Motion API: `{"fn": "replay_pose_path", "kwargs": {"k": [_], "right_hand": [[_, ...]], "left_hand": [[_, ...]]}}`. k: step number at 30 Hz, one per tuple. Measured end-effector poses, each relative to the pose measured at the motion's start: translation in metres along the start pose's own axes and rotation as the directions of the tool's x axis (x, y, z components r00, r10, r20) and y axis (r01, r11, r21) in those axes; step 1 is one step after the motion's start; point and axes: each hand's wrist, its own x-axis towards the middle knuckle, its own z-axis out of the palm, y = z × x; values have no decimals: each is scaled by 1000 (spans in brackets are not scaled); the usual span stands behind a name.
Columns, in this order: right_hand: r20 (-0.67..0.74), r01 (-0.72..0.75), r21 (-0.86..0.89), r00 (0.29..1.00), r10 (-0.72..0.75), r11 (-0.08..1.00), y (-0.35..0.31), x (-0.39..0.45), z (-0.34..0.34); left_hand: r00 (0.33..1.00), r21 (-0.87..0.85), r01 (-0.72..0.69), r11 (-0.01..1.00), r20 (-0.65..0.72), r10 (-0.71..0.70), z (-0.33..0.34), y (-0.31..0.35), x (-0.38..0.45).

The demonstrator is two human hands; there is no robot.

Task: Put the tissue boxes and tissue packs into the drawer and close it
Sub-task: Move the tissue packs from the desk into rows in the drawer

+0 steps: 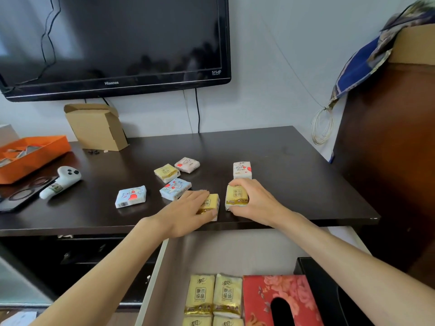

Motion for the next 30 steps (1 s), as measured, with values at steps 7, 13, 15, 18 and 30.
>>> {"fn": "replay_pose_path", "kwargs": {"k": [7,13,15,18,30], "right_hand": [[-116,93,42,989,-87,995,-16,-17,-1],[-120,48,351,993,-5,935,-49,-76,7],[-19,14,309,1000,-9,951,-56,-101,20],[136,-3,94,991,-10,996,-63,-118,38],[373,9,-408,914,157,913,-62,-116,69]], "left_hand": [[1000,54,29,998,-11,-29,-14,16,-27],[990,-127,-32,991,-143,13,8,11,-93],[994,-159,-54,986,-99,39,29,12,-113],[997,-174,-72,982,-37,67,58,18,-123],[988,160,-112,981,-91,128,98,8,-121]]}}
